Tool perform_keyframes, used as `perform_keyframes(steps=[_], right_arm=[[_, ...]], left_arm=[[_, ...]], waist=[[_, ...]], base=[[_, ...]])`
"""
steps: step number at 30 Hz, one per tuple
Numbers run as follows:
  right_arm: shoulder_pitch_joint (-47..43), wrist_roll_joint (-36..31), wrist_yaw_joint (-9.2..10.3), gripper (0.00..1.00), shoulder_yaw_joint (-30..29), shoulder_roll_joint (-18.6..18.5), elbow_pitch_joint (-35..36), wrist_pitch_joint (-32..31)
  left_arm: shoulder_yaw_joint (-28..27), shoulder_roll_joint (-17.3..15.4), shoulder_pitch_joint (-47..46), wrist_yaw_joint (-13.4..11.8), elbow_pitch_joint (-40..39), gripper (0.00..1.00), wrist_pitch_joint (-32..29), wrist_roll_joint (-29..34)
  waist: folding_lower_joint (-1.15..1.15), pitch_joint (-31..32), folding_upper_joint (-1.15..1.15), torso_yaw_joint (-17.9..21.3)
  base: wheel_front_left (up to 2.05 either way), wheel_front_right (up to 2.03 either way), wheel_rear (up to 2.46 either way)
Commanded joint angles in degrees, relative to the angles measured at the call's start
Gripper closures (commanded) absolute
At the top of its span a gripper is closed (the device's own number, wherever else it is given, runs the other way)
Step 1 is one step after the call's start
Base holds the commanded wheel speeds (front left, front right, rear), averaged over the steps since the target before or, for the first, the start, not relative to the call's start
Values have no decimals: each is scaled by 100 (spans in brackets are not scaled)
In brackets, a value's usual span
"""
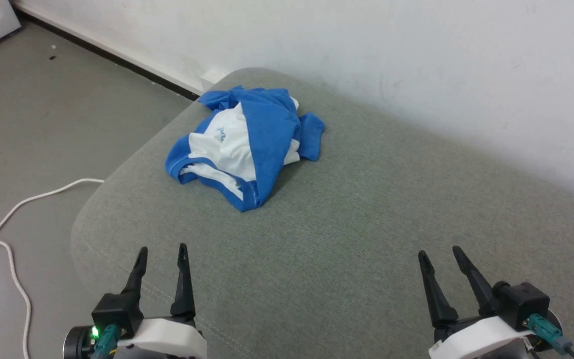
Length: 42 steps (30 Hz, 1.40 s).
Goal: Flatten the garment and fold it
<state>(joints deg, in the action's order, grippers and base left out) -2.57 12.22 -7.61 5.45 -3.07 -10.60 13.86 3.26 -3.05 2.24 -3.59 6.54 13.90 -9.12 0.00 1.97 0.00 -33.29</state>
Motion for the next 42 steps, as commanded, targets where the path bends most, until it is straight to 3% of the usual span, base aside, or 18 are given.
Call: perform_keyframes(steps=[1,16,24,32,37,42], right_arm=[[-46,54,12,0,6,19,-47,65],[-33,91,12,0,6,19,-101,114],[135,-30,12,0,13,19,-75,114],[472,-470,12,0,-164,19,5,66],[632,-739,12,0,-342,19,215,-97],[746,-879,12,0,-430,19,445,-228]], left_arm=[[10,17,75,-40,31,0,61,-34],[-14,17,73,-52,87,0,110,-74],[-116,-100,-854,332,567,0,-78,-437],[-414,-528,-2865,791,1516,0,-1098,-1176],[-489,-870,-3841,908,2327,0,-2219,-1568],[-666,-1014,-4385,954,2910,0,-3020,-2035]], waist=[[0,1,0,-69],[0,10,0,-108],[0,-276,0,135],[0,-1015,0,743],[0,-1511,0,1115],[0,-1939,0,1421]], base=[[0,0,0],[0,0,0],[0,0,0],[0,0,0],[0,0,0],[0,0,0]])
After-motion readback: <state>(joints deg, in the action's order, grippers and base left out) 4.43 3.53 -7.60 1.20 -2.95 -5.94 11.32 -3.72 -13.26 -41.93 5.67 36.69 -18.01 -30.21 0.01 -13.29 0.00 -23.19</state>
